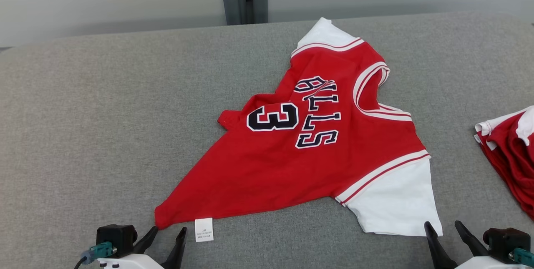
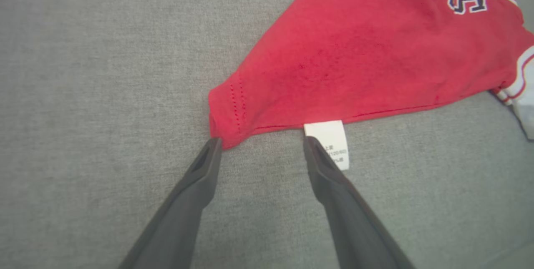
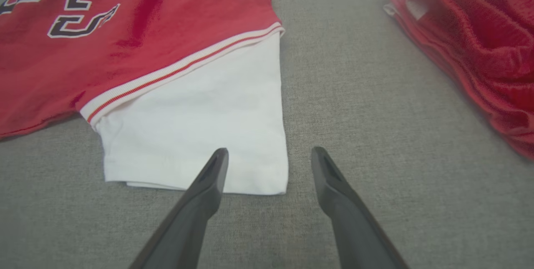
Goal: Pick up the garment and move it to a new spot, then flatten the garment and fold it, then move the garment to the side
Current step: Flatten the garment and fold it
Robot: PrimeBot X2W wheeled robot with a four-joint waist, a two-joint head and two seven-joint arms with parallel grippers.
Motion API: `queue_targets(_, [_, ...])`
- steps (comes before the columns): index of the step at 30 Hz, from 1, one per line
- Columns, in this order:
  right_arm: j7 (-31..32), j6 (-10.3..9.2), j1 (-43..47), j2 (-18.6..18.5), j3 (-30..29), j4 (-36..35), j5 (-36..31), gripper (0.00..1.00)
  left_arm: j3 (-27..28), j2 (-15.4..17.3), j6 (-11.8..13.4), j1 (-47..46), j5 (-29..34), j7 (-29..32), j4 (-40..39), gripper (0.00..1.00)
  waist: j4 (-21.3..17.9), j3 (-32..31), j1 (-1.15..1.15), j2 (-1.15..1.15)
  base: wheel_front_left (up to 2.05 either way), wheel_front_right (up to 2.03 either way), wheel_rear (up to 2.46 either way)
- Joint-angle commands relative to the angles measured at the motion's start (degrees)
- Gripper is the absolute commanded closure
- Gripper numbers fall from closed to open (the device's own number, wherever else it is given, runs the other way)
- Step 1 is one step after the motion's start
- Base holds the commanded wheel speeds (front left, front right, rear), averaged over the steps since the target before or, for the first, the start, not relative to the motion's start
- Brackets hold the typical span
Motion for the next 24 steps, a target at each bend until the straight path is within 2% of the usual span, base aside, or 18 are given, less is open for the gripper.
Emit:
queue_targets(1, [0.1,-0.02,0.0,-0.3,-0.1,0.4,0.5,0.00,0.3,0.5,-0.6,-1.1,-0.6,0.0,0.4,0.00,-0.5,1.2,0.00,0.00,0.00,0.00,0.00])
queue_targets(16, [-0.3,-0.02,-4.2,-0.2,2.1,7.1,2.7,0.00,0.7,1.1,-1.4,-3.5,-0.4,-0.8,2.1,0.00,-0.6,4.8,0.00,0.00,0.00,0.00,0.00])
queue_targets(17, [-0.3,-0.02,-4.5,-0.2,2.2,7.4,2.7,0.09,0.6,1.2,-1.5,-3.6,-0.5,-0.7,2.1,0.00,-0.6,5.0,0.00,0.00,0.00,0.00,0.00])
queue_targets(18, [-0.3,-0.02,-4.7,-0.2,2.3,7.8,2.8,0.51,0.6,1.3,-1.5,-3.9,-0.6,-0.5,2.4,0.06,-0.6,5.1,0.00,0.00,0.00,0.00,0.00])
queue_targets(19, [0.0,-0.02,-4.9,-0.1,2.5,8.3,2.9,0.67,0.4,1.4,-1.8,-4.0,-0.7,0.1,2.7,0.54,-0.6,5.2,0.00,0.00,0.00,0.00,0.00])
queue_targets(20, [0.2,-0.02,-5.1,-0.1,2.6,8.7,3.2,1.00,0.2,1.4,-1.9,-4.3,-0.9,0.1,2.8,0.91,-0.6,5.3,0.00,0.00,0.00,0.00,0.00])
queue_targets(21, [0.4,-0.02,-5.3,-0.1,2.7,9.0,3.5,1.00,-0.1,1.4,-2.3,-4.5,-0.9,0.3,2.8,1.00,-0.6,5.4,0.00,0.00,0.00,0.00,0.00])
queue_targets(24, [-0.6,-0.02,-5.7,-0.2,2.9,8.6,4.5,1.00,0.1,1.7,-1.9,-4.9,-0.3,-0.3,2.5,1.00,-0.6,5.1,0.00,0.00,0.00,0.00,0.00])
